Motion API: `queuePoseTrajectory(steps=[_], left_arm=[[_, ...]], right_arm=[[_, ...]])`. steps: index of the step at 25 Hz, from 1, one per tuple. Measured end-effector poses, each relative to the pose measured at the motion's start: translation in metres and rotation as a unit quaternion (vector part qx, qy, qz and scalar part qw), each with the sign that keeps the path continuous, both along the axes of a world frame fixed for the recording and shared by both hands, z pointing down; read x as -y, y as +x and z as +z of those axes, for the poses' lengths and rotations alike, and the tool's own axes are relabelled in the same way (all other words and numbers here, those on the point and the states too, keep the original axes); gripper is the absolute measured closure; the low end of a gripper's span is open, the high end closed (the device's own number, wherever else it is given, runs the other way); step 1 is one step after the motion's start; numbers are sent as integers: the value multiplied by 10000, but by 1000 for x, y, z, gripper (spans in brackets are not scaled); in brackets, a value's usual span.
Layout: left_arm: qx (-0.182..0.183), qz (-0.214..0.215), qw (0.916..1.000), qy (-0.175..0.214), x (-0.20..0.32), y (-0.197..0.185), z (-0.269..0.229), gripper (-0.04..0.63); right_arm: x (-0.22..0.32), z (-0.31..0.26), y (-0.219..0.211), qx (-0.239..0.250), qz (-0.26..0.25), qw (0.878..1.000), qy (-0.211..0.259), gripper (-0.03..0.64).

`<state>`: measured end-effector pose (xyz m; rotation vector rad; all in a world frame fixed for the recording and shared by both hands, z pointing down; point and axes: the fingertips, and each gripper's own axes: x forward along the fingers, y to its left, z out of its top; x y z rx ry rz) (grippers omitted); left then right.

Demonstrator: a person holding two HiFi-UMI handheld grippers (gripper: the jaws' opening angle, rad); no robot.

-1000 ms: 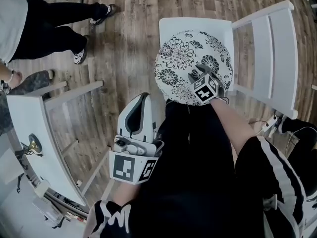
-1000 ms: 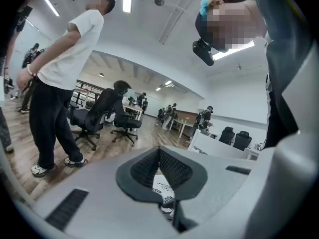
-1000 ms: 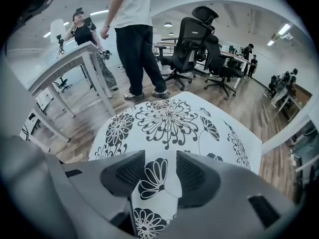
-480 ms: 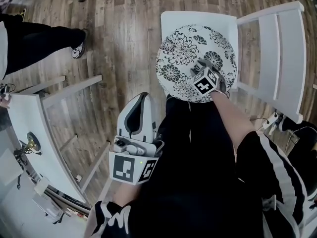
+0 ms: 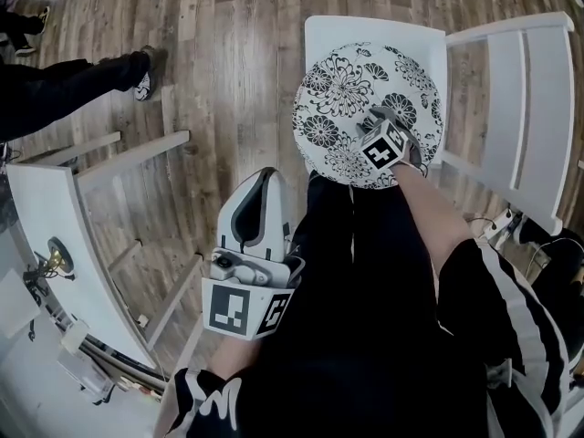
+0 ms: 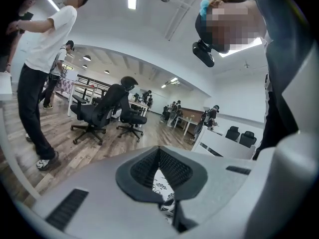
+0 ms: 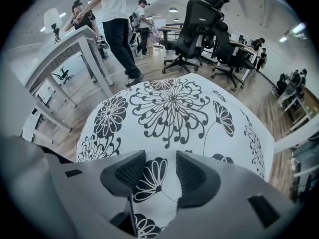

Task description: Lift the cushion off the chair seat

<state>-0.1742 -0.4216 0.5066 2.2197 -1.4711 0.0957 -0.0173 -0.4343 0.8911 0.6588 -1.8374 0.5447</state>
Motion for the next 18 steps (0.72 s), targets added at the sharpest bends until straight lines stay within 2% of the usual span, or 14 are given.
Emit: queuePoseTrajectory(steps=[13, 18], left_arm=[[-42, -9, 10000, -74, -4, 3, 6, 592], [-83, -23, 9999, -87, -4, 4, 5, 592]], right_arm=[[1, 1, 1, 10, 101, 9999, 0, 437], [0, 0, -1, -23, -5, 10000, 18, 473]])
